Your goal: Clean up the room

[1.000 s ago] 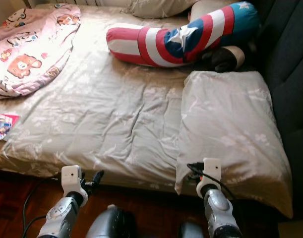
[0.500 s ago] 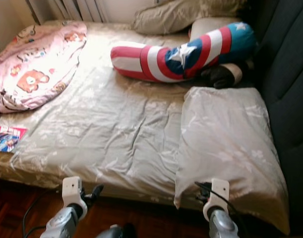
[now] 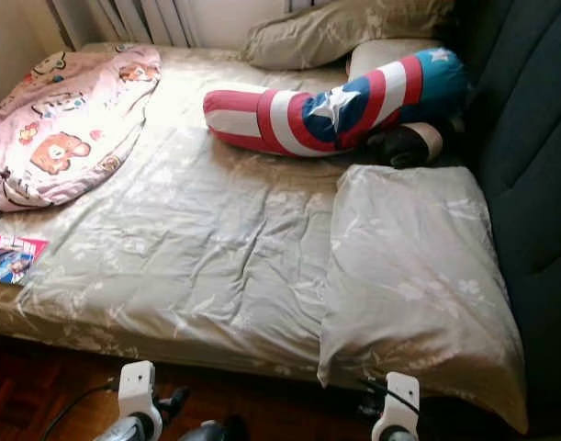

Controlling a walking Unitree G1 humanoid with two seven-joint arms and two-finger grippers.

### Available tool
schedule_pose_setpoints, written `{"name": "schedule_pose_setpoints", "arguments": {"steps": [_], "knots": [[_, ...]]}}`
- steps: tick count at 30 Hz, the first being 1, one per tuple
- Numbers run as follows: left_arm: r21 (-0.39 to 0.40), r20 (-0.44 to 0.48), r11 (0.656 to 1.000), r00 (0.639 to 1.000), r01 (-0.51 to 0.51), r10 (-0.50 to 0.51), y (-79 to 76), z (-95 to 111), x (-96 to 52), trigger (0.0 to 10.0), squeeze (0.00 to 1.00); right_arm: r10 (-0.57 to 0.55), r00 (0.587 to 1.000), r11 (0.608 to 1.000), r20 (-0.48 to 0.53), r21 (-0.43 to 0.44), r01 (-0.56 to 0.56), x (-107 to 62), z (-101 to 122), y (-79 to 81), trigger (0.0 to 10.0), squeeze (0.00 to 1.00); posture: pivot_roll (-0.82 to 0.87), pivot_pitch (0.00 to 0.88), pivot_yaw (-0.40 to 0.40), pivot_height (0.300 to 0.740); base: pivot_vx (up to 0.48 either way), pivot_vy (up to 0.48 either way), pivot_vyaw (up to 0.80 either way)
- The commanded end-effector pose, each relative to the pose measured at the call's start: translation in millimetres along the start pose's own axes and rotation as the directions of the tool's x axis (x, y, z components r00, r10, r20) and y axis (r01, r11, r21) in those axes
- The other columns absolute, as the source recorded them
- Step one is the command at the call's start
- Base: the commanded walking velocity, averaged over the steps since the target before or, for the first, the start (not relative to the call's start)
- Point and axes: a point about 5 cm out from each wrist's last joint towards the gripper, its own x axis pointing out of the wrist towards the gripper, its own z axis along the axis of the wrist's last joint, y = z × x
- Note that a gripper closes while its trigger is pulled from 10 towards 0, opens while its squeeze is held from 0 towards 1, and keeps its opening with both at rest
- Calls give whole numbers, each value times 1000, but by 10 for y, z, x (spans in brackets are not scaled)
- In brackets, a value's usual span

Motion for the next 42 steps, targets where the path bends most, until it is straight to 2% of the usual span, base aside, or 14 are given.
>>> {"name": "schedule_pose_setpoints", "arguments": {"steps": [1,6,14,22,26,28,33,42], "knots": [[13,-46,1000,999,-9,10,35,-119,-34,10000,0,-6,1000,1000,-28,13,6,-23,-106,8,10000,0,27,178,32,740,0,0,0],[10,-60,1000,998,-24,24,73,-144,-45,10000,0,16,999,999,-49,-51,-18,-25,-139,47,10000,0,30,176,35,740,0,0,0],[21,-90,999,996,-29,31,92,-212,-67,10000,0,19,999,999,-50,-49,-21,-18,-137,81,10000,0,28,159,37,740,0,0,0],[37,-84,999,996,-27,30,88,-208,-66,10000,0,14,996,998,-84,-54,-19,-51,-245,53,10000,0,27,139,38,740,0,220,0],[43,-90,999,995,-30,33,79,-218,-66,10000,0,12,995,998,-98,-55,-18,-76,-299,7,10000,0,27,134,40,740,0,247,0],[39,-91,999,995,-36,40,81,-220,-66,10000,0,1,994,999,-106,-52,-6,-104,-324,-88,10000,0,28,133,40,740,0,249,0],[32,-90,998,995,-45,48,93,-215,-66,10000,0,-22,994,999,-110,-38,18,-128,-332,-192,10000,0,32,153,42,740,0,251,0],[36,-90,998,995,-41,44,93,-210,-64,10000,0,-31,991,999,-128,-32,27,-156,-384,-242,10000,0,31,169,44,740,0,367,0]]}}
